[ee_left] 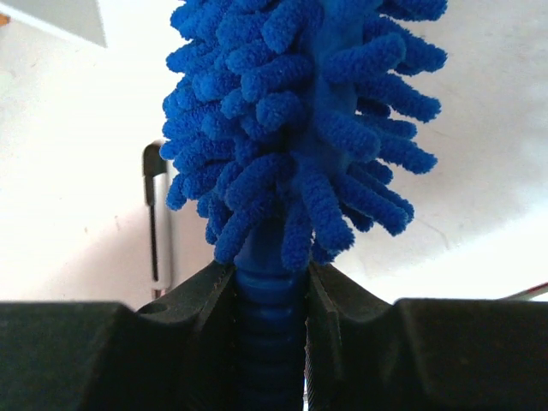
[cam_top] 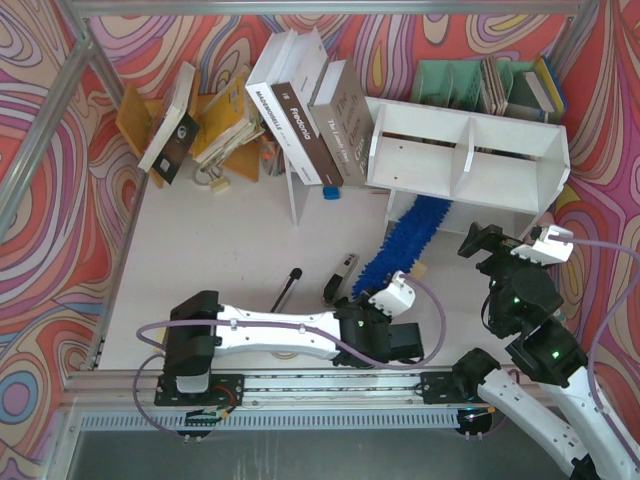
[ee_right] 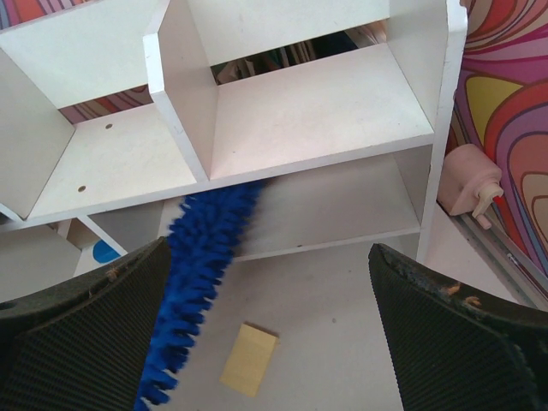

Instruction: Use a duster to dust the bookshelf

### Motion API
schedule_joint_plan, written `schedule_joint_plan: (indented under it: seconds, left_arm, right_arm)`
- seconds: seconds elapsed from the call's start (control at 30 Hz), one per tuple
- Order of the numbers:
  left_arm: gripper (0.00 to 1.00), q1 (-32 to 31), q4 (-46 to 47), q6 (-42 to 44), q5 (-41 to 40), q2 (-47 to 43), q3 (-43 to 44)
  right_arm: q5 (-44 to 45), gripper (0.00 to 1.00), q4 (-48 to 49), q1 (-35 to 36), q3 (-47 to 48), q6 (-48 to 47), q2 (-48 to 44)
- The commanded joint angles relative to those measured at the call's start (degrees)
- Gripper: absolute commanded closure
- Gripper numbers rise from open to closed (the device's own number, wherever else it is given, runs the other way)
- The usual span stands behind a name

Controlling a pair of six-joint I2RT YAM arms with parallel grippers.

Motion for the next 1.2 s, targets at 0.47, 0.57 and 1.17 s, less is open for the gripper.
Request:
schedule_joint_plan:
  seconds: [0.47,0.57,1.17]
  left_arm:
    - [1.00,0.7,-1.6,-2.5,-4.5,1.0,3.2]
    - [1.00,0.4,3.2,2.1,0.2,2.5,4.9]
    - [1.00,-1.0,15.9,14.9,10.1,6.0,10.7]
  right_arm:
    - [0.6,0.14,1.6,-0.1,-0.5,-0.6,-0.3]
    - [0.8,0.14,1.6,-0.1,-0.6,-0.7,-0.6]
    - [1.5,0.14,1.8,-0.1,-1.0,-0.9,-1.3]
